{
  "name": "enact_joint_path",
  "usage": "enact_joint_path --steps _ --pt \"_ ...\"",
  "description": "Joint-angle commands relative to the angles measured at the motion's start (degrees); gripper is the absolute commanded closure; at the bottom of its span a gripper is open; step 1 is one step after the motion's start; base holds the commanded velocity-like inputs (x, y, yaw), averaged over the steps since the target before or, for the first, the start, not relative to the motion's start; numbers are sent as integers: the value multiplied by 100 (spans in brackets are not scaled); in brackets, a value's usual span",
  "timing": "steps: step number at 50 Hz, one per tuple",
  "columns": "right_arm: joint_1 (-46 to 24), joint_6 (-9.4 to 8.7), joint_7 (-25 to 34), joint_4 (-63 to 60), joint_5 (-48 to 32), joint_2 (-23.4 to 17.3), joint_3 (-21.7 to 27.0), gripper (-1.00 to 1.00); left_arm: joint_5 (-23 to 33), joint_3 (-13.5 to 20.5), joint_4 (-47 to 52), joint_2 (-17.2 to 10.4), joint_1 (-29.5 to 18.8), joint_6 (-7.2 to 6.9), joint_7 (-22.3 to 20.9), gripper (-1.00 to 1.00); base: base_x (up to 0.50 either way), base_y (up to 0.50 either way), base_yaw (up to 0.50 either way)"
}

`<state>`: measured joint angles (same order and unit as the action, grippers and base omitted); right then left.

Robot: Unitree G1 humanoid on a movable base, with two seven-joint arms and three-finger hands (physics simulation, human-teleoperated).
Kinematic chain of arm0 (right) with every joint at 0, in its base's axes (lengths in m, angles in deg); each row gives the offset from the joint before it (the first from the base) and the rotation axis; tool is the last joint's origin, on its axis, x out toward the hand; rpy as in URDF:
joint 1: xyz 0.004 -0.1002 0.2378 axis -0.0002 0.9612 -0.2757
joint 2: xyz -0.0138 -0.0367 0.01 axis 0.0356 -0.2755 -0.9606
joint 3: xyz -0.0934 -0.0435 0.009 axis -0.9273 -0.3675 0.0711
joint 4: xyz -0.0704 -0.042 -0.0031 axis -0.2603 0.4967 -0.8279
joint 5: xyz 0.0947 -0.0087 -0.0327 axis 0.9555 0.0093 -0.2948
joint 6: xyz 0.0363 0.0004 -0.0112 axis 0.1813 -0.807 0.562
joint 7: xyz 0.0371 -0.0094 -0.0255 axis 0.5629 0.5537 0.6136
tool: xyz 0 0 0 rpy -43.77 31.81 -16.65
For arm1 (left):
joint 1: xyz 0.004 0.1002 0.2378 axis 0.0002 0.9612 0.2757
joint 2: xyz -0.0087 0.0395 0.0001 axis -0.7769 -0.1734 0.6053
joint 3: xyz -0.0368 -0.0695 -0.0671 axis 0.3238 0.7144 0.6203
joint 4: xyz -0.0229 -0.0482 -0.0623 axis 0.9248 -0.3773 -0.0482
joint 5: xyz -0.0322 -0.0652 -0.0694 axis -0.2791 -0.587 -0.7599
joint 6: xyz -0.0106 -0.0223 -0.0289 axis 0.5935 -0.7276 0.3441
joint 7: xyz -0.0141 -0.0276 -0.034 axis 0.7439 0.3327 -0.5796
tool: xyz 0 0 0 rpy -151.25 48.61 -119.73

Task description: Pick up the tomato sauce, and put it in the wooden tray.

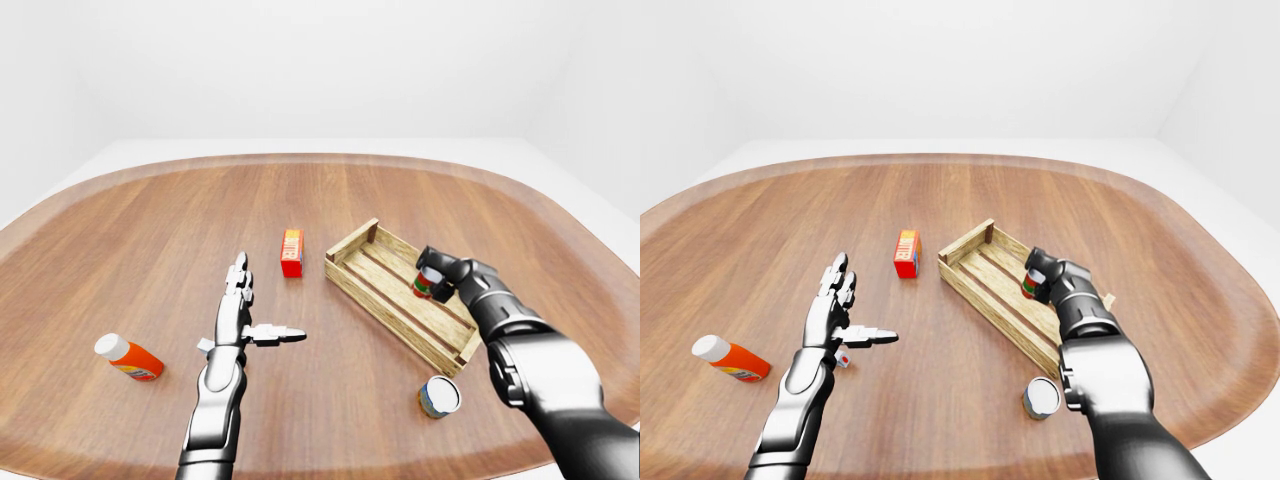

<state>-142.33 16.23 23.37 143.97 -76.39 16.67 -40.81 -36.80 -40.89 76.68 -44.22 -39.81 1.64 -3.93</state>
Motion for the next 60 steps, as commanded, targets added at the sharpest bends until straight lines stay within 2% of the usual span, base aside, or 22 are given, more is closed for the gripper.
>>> enact_joint_path --steps 1,5,17,43,60 --pt "87 1 -133 0 -597 44 76 100 3 -8 50 6 26 -22 4 -100 0 0 0" --pt "93 1 -521 2 -474 65 172 100 4 -11 55 8 28 -25 5 -100 0 0 0" --pt "199 1 -1146 29 -248 265 221 100 1 -9 50 8 29 -14 4 -100 0 0 0" --pt "409 1 -975 65 -296 351 210 100 -4 -6 56 6 31 -16 -4 -100 0 0 0" --pt "556 1 -1000 78 -288 379 236 100 -16 13 -42 -6 -13 37 -14 -100 0 0 0"
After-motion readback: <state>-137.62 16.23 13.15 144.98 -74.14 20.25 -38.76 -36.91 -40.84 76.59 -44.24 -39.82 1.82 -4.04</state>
